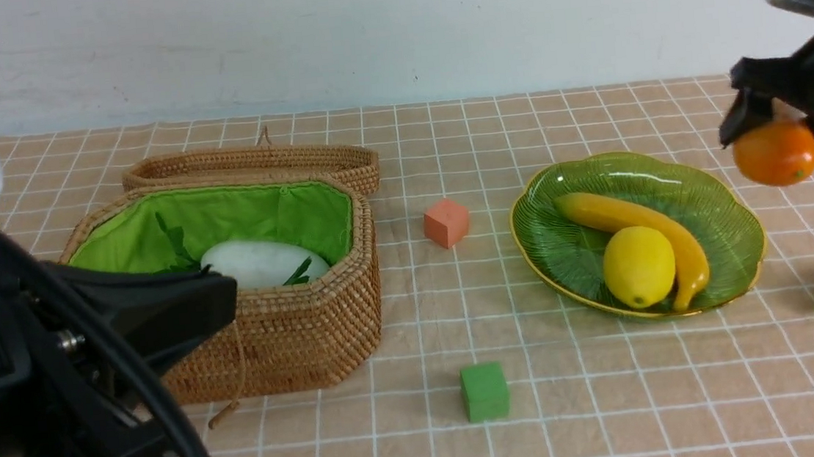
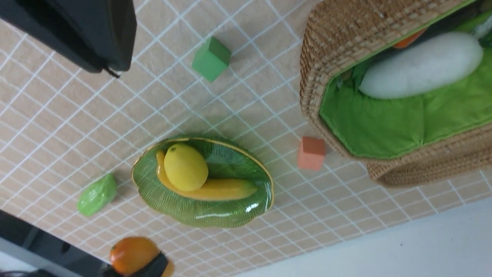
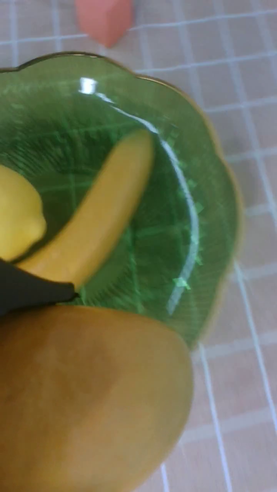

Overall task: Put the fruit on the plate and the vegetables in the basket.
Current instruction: Use the right arm to grab a mango and put it into the right plate, then take a chayote with your right arm and place it on the basket on the left.

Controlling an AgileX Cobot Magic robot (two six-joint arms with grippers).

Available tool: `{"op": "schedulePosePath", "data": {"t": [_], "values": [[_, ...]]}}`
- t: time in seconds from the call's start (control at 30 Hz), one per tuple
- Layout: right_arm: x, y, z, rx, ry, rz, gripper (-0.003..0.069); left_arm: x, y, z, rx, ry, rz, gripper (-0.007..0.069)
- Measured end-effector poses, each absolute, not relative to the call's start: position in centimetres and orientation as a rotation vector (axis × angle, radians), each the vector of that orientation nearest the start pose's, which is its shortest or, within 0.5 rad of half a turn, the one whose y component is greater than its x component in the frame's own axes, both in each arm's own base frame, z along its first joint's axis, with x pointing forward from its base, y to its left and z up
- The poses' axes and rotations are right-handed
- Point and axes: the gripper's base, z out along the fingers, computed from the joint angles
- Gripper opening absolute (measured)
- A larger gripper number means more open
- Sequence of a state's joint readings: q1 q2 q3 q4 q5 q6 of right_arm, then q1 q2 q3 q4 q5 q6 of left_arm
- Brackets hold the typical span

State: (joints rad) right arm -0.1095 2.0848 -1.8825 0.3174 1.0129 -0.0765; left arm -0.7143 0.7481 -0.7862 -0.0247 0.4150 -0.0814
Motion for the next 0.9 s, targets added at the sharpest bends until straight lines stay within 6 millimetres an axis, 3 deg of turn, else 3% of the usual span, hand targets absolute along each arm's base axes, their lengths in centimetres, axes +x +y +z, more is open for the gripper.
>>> {"op": "schedulePosePath", "data": {"t": [0.1,0.2,0.27,0.3,0.4,0.53,0.6,0.67,0.73,0.83,0.9], "values": [[47.1,-0.7,23.5,0.080,2.735,0.263,0.0548,11.5,-10.1,37.1,0.574,1.804,-0.577,-0.0013],[47.3,-0.3,22.4,0.040,2.762,0.197,0.0559,11.5,-10.1,37.1,0.572,1.800,-0.579,-0.0013],[47.3,-0.3,22.3,0.054,2.764,0.158,0.0615,11.5,-10.1,37.2,0.569,1.793,-0.582,-0.0013],[47.3,-0.5,22.5,0.076,2.759,0.140,0.0657,11.5,-10.1,37.3,0.567,1.788,-0.583,-0.0011],[46.9,-0.6,23.8,0.102,2.755,0.120,0.0678,11.5,-10.1,37.3,0.567,1.787,-0.584,-0.0010],[45.4,-1.1,27.2,0.099,2.749,0.074,0.0629,11.5,-10.1,37.4,0.563,1.777,-0.586,-0.0010],[44.9,-1.5,28.0,0.119,2.751,0.062,0.0608,11.6,-10.1,37.4,0.561,1.770,-0.588,-0.0010],[43.7,-3.3,29.0,0.229,2.762,0.039,0.0559,11.6,-10.2,37.5,0.558,1.762,-0.591,-0.0008],[42.7,-5.8,28.4,0.372,2.793,0.020,0.0534,11.6,-10.2,37.5,0.557,1.758,-0.592,-0.0008],[41.4,-9.2,26.1,0.588,2.824,0.021,0.0527,11.6,-10.2,37.5,0.559,1.758,-0.590,-0.0008],[40.5,-12.0,23.9,0.822,2.796,0.067,0.0535,11.6,-10.2,37.4,0.563,1.767,-0.587,-0.0008]]}}
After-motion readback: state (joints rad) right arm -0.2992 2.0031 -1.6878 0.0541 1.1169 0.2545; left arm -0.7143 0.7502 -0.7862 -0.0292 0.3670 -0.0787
